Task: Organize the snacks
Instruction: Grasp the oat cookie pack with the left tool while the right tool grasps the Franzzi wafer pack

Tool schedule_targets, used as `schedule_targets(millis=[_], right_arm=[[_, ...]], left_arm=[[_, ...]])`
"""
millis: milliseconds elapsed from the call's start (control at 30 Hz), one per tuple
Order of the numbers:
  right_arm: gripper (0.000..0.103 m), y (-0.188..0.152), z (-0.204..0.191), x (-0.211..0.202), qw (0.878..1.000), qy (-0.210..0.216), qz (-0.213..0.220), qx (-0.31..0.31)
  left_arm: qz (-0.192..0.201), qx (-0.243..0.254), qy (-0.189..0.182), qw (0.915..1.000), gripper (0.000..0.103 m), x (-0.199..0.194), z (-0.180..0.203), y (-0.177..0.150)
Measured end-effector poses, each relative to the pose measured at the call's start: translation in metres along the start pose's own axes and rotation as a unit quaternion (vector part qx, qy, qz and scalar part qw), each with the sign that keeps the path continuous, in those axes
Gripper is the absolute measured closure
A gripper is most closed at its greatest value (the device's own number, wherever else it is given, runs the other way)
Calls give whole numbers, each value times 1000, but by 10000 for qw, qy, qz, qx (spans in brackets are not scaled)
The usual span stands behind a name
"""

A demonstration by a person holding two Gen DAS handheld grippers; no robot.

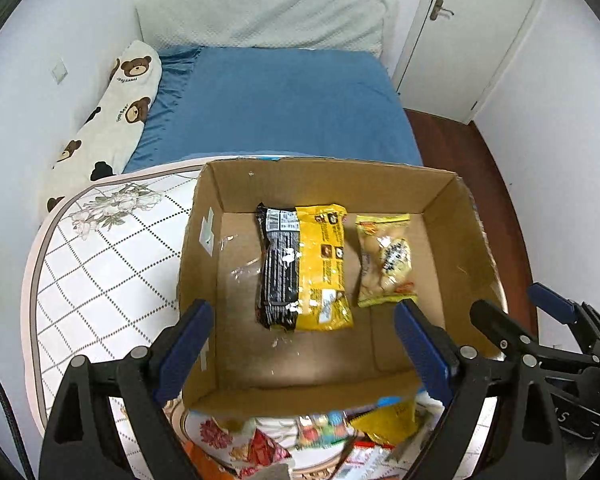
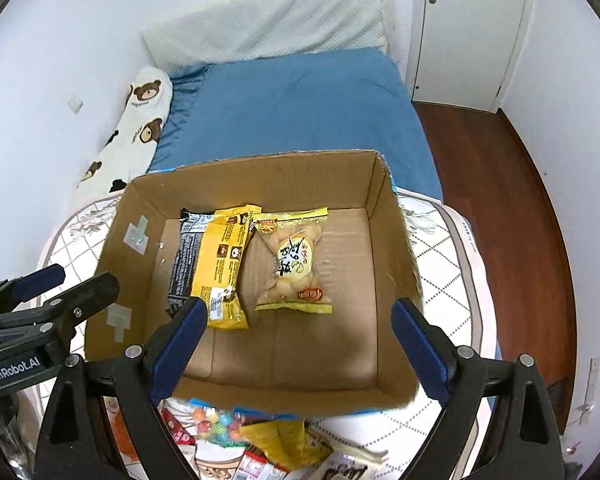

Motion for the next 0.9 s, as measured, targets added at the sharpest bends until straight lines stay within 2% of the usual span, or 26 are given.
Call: schedule_targets(millis=[267, 367, 500, 600, 700, 800, 900], right_arm=[[7, -33, -1, -38, 9997, 159, 59, 203], [7, -62, 0, -44, 9988, 285, -95, 397], [7, -119, 8, -32, 9963, 248, -511, 638], [7, -162, 21, -16, 9918, 216, -854, 925], [6, -198, 39, 2, 9865, 72, -1169, 1146], [6, -222, 57, 22, 9811, -105, -1382, 1350], [7, -234, 70, 40, 9772, -219, -1502, 1482]], left_arm=[[198, 10, 25, 9998, 10, -36, -2, -33], [133, -52, 168, 9998, 10, -40, -10, -59], [-288, -70, 473, 9984, 10, -26, -28, -114], [-968, -284, 539, 9934, 10, 3, -46, -174], [-1581, -496, 564, 9846, 10, 34, -58, -223], [-1883, -634, 566, 9784, 10, 57, -60, -250], [-2088, -658, 615, 9738, 10, 79, -58, -261]])
Point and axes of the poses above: each gripper's, at about its wrist camera, not at the fingertips, and x roughly the way its jaws point, z to its right, y to its top, the point moved 3 cm from there along x, roughly the way its jaws point, and after that the axes turned 5 degrees about z, right-handed, at the moved point
